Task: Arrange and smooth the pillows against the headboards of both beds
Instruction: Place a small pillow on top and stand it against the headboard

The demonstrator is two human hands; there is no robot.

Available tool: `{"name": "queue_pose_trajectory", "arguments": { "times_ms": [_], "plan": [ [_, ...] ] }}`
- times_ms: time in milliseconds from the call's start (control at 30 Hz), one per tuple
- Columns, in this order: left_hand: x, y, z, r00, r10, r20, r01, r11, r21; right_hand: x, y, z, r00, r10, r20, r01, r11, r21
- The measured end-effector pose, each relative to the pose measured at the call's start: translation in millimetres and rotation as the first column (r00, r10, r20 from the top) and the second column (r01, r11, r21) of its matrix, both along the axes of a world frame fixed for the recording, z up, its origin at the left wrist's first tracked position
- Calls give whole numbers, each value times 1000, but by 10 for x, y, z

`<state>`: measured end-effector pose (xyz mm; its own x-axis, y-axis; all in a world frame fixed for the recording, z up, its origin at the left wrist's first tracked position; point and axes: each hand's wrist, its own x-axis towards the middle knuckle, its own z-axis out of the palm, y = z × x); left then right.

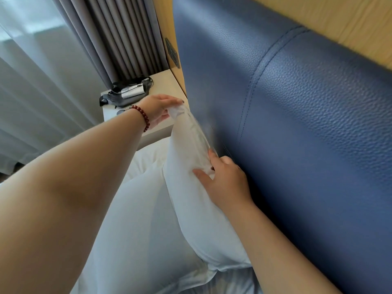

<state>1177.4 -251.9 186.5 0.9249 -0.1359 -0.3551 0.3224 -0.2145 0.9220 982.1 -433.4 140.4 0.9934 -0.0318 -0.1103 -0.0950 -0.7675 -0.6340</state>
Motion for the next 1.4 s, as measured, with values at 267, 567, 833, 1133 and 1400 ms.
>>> {"name": "queue_pose_trajectory", "arguments": {
  "times_ms": [267,567,833,1133,1400],
  "plan": [
    [118,-54,23,981,157,110,-164,985,60,-16,37,-5,1000,16,17,-16,1000,18],
    [74,1,-83,994,39,-105,-34,999,43,-54,77,-8,999,38,18,-38,999,20],
    [158,104,-19,971,229,-62,-221,967,124,-51,144,0,998,62,26,-62,998,20],
    [250,180,-17,922,199,333,-370,714,594,-74,174,-24,997,73,22,-73,997,12],
    [-770,-537,2,571,-550,609,12,748,664,-7,148,-14,997,65,29,-65,998,-23]
  ]
}}
